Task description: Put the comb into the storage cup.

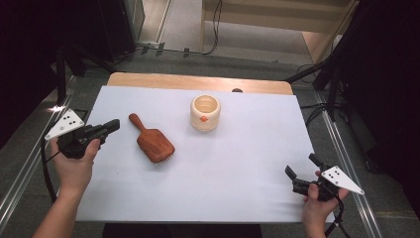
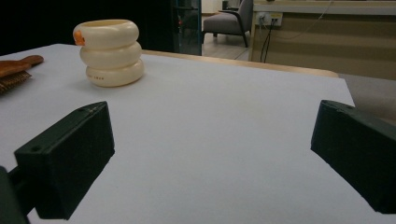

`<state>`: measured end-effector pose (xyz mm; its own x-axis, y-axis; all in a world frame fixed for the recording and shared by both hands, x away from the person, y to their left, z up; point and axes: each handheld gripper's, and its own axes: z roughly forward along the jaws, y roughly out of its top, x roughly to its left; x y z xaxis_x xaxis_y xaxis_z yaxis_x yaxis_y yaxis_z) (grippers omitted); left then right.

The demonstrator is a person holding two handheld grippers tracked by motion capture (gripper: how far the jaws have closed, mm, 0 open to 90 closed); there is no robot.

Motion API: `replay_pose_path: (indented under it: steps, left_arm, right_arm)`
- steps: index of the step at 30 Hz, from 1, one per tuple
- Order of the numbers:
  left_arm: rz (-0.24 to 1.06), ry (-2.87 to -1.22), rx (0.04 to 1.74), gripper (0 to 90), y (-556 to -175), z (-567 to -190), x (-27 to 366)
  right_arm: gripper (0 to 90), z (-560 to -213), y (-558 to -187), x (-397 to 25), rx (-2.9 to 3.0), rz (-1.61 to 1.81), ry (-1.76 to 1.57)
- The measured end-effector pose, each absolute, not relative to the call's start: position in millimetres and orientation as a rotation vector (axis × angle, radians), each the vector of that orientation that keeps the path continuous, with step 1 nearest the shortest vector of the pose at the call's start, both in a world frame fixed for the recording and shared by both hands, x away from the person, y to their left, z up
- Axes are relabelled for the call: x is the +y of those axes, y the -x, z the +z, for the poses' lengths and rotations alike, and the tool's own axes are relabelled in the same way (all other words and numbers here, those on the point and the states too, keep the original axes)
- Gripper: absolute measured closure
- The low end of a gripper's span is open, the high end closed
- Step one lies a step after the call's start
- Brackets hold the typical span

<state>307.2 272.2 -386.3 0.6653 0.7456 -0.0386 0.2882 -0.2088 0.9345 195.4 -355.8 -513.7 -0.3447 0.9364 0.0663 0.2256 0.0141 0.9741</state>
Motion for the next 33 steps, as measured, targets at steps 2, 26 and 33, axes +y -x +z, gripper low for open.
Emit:
replay_pose_path:
  steps: [2,26,33]
  left_arm:
    - [0.510,-1.797,0.820,90.0,-310,-386,271]
    - [0.383,-1.931,0.850,90.0,-378,-386,246]
    - [0.355,-1.985,0.863,90.0,-394,-391,237]
  right_arm:
    - [0.0,-514,-196,-356,1.640,1.377,-1.203]
    - [0.0,-514,-196,-357,1.638,1.389,-1.219]
    - [0.0,-514,-196,-357,1.634,1.386,-1.214]
